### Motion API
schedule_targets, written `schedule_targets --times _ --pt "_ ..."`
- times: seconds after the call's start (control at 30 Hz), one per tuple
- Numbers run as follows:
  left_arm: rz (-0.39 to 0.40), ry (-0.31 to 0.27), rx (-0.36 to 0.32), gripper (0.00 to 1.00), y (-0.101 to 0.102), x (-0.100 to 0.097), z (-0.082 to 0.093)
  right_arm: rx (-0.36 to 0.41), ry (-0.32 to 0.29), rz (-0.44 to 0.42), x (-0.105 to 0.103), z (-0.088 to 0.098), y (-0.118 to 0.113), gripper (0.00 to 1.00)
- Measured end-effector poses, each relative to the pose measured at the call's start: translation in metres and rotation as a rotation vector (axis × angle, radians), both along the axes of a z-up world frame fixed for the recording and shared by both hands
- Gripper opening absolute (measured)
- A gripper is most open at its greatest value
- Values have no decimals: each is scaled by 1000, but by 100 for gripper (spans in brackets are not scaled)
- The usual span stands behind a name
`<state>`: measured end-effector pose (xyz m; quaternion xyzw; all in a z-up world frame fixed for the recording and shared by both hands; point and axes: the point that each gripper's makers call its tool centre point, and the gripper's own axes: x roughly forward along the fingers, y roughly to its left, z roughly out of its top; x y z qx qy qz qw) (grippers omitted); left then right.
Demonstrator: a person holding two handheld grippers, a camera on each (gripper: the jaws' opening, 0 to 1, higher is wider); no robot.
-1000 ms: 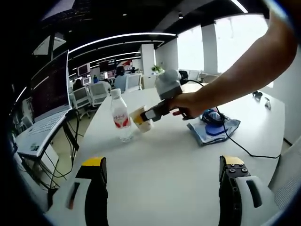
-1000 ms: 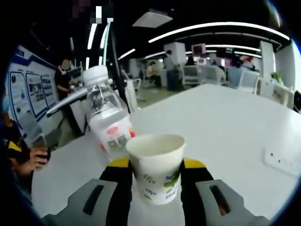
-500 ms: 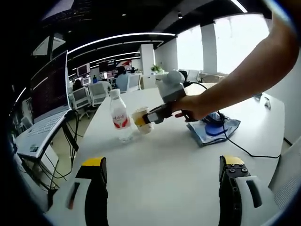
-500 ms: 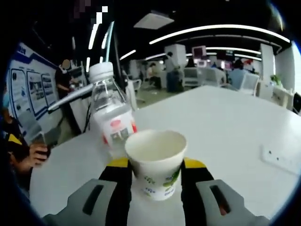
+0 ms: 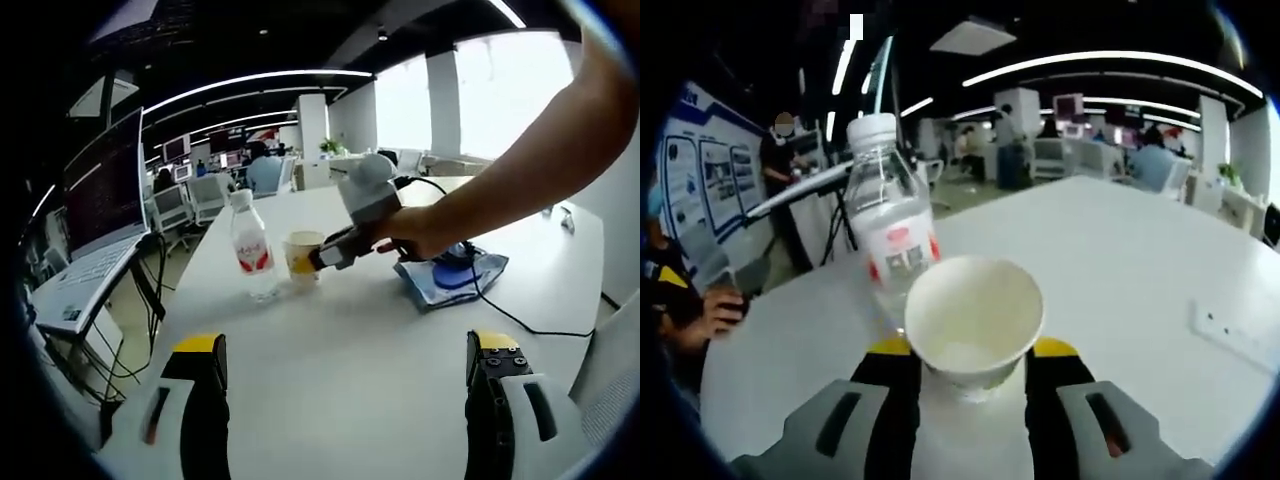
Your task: Arrange the tabletop items into an orderly group along one side of the table until the central work area is clear of visible clutter.
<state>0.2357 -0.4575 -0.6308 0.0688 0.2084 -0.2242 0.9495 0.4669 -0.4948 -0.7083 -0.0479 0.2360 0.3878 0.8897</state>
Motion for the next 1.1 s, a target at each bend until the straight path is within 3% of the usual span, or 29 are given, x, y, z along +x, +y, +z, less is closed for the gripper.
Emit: schedule_targets --times 0.47,1.1 --pt "4 2 -2 100 2 1 -2 -63 -31 48 -6 -1 5 37" --pt "-1 3 -3 100 -2 0 -2 -81 -10 139 -13 -2 2 37"
